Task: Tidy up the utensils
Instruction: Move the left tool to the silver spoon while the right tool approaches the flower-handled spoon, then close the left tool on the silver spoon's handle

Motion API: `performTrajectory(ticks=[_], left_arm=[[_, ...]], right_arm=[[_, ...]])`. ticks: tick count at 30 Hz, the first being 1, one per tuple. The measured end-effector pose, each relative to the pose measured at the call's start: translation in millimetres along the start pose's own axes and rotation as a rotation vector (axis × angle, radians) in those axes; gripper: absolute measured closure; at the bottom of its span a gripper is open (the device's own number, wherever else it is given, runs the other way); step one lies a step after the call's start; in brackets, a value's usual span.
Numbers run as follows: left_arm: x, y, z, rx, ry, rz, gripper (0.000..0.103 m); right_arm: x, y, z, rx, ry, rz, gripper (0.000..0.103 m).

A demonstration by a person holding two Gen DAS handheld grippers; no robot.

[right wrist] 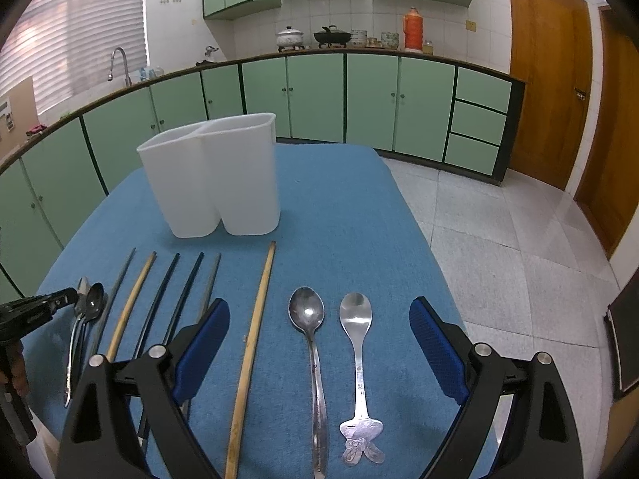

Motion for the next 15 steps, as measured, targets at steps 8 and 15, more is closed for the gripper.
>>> performTrajectory(ticks=[8, 15], left_arm=[[-0.2, -8.3, 17.0, 0.025, 0.017, -0.002, 0.057], [-2.5, -17.4, 18.6, 0.077, 0.060, -0.005, 0.064]], right_arm=[[-0.9, 0.6, -1.5, -0.006, 0.000, 0.003, 0.013], [-0.6, 1.1, -1.5, -0.004, 0.002, 0.003, 0.013]])
Point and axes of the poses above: each gripper's, at about its wrist camera, not at the fingertips, and x roughly the way its jaws point, z to its right, y to its top, the point moved 8 cm from there along x, roughly the way its jaws point, and after that the axes turned 4 degrees about x, right-handed, at the moved point
